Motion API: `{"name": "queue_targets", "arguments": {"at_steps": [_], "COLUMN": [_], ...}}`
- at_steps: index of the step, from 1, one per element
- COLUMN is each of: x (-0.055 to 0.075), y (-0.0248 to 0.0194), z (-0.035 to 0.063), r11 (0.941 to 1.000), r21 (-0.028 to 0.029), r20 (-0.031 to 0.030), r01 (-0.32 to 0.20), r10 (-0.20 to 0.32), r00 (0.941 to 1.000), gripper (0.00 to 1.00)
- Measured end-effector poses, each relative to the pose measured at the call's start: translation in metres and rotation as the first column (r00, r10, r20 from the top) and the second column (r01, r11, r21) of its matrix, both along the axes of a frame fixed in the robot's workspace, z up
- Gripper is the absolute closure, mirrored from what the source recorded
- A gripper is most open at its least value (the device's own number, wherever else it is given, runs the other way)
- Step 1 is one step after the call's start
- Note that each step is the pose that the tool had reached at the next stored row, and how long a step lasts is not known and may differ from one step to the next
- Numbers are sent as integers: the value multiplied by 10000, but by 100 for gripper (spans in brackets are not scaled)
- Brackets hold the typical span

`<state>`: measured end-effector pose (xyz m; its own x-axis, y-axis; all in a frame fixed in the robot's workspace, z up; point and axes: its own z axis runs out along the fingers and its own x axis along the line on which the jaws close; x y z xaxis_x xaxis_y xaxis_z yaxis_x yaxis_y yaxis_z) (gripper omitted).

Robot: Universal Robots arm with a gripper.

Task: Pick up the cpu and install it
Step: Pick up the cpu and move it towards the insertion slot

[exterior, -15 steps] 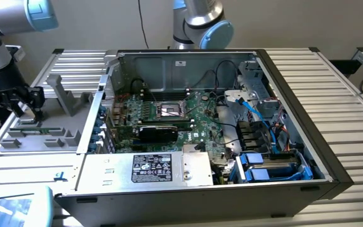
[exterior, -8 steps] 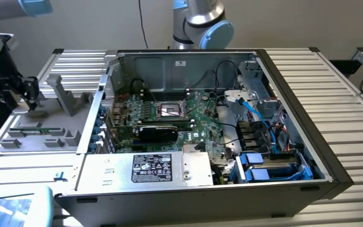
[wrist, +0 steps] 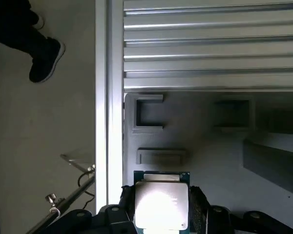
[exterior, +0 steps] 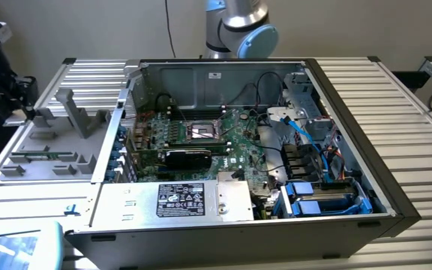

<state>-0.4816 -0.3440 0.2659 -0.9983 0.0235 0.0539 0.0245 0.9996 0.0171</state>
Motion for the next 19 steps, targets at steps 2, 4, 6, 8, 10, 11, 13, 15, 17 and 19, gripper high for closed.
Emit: {"name": "queue_targets", "arguments": {"at_steps": [2, 4, 6, 8, 10, 11, 13, 15, 17, 19], "x": [4, 17, 40, 79, 126, 154, 219, 291, 367, 453], "y": [0, 0, 0, 0, 0, 0, -1, -3, -5, -9], "z": [90, 181, 272, 366, 456, 501, 592, 683, 770, 854], "r11": [10000, 10000, 10000, 10000, 10000, 10000, 10000, 10000, 10000, 10000], "r21": [1, 0, 0, 0, -1, 0, 0, 0, 0, -1], "r20": [1, 0, -1, 1, 0, 1, -1, -2, -5, -11], "r01": [0, -1, 0, 0, -1, 0, 0, 0, 0, 0], "r10": [0, 1, 0, 0, 1, 0, 0, 0, 0, 0], "r00": [10000, 10000, 10000, 10000, 10000, 10000, 10000, 10000, 10000, 10000], "gripper": [45, 45, 45, 45, 45, 45, 45, 45, 45, 45]}}
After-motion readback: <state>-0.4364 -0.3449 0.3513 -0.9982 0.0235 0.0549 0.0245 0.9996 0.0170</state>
